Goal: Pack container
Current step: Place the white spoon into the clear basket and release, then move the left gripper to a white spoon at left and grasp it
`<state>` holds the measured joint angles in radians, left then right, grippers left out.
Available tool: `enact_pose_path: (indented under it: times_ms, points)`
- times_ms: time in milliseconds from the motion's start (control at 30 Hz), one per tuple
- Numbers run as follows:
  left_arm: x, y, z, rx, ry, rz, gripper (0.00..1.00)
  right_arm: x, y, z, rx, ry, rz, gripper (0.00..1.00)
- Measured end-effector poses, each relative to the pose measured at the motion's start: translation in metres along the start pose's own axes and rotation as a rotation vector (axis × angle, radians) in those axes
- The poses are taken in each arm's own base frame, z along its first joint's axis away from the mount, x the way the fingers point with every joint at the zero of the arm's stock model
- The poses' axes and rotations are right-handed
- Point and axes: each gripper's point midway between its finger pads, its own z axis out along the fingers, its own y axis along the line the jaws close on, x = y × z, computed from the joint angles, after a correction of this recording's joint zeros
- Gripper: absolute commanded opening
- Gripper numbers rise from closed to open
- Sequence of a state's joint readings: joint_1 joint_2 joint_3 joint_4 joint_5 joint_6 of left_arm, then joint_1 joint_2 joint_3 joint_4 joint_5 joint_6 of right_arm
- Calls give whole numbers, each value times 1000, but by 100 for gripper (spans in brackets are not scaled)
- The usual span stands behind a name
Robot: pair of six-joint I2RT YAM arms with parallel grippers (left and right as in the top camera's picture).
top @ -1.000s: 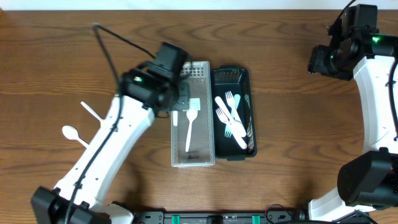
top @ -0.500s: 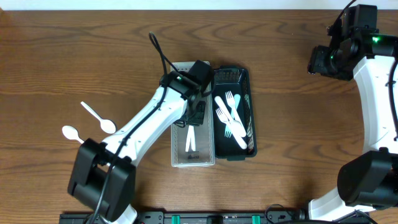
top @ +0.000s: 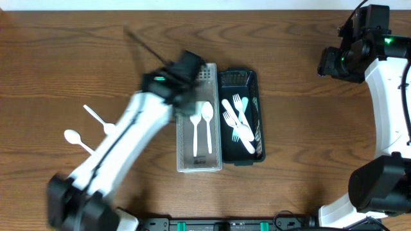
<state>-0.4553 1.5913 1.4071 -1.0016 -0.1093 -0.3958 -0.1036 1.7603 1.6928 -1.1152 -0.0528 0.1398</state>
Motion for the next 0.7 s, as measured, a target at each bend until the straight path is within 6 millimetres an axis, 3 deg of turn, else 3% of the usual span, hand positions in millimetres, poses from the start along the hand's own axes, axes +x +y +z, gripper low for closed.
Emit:
enact_pose_path:
  times_ms: [133, 233, 367, 533, 700]
  points:
    - [-28, 79, -39, -68, -130, -283, 80, 3, 0, 0, 2, 11, 1, 60]
    - [-28, 146, -49, -148, -152, -507, 99, 5, -1, 0, 3, 20, 1, 61]
    - [-22, 209, -41, -203, -130, -730, 98, 9, -1, 0, 5, 37, 2, 61]
    - [-7, 255, -7, -245, -26, -881, 98, 10, -1, 0, 6, 40, 2, 61]
    - [5, 263, 49, -238, 127, -921, 98, 11, -2, 0, 6, 45, 2, 61]
